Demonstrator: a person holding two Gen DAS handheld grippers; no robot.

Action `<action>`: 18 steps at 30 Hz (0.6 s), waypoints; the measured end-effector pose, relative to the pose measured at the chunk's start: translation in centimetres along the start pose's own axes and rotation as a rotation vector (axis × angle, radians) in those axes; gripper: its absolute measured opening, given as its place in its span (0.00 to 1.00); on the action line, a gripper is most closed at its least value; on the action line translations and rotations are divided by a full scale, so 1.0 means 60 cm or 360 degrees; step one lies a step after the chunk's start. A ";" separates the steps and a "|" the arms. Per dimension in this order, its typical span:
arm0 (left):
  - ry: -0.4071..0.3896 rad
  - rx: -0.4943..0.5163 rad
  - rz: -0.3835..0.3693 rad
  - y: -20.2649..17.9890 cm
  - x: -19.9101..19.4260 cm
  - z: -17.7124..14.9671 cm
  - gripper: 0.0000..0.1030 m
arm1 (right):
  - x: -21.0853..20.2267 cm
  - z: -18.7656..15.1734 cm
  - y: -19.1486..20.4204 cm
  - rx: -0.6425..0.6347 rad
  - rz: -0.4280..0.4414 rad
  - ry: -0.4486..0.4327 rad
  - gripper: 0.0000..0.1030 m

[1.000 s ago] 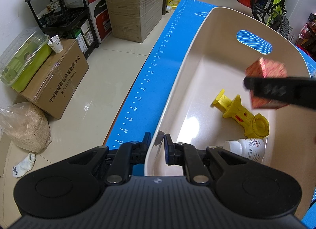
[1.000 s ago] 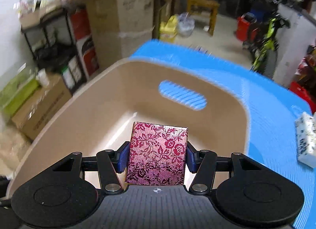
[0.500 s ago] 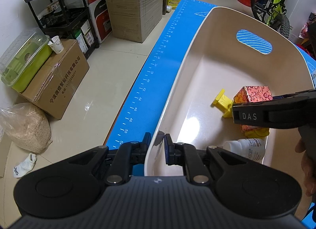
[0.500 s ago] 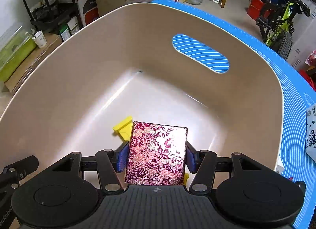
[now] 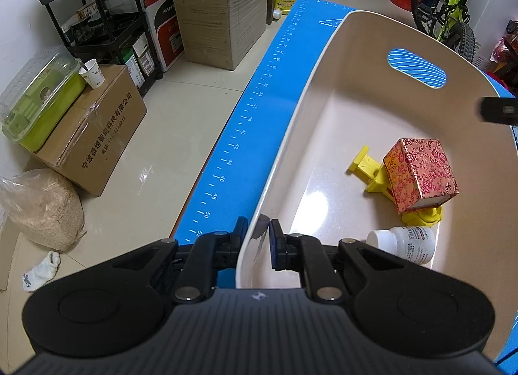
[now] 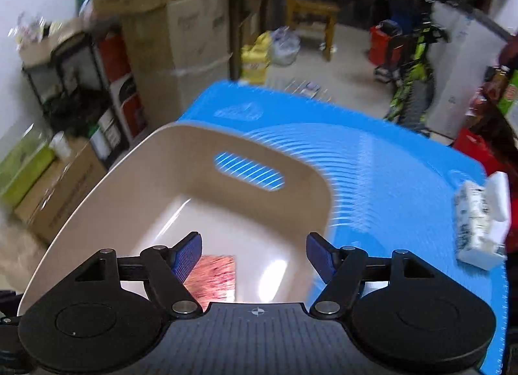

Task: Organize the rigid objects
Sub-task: 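Grasp the red toy figure with the right gripper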

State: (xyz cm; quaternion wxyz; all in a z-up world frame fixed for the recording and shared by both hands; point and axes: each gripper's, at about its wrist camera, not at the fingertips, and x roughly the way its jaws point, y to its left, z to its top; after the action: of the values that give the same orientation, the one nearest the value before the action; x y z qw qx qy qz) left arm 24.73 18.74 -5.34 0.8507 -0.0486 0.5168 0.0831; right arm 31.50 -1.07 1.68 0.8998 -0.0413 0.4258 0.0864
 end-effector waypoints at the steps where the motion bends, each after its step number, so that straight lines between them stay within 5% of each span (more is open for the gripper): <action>1: 0.0000 0.0000 0.0000 0.000 0.000 0.000 0.15 | -0.007 -0.003 -0.016 0.0028 -0.0026 -0.0018 0.74; 8: 0.0000 0.0001 0.0000 0.000 0.000 0.000 0.15 | -0.013 -0.046 -0.145 0.0225 -0.0259 0.0009 0.74; 18: 0.0001 -0.0003 -0.0001 0.001 0.000 0.001 0.15 | 0.053 -0.158 -0.268 0.0549 -0.0464 0.0279 0.70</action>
State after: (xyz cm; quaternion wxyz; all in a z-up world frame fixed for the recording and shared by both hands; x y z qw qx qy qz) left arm 24.74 18.80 -5.29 0.8506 -0.0497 0.5168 0.0833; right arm 29.36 -17.84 -6.75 0.8560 0.0446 0.5003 -0.1223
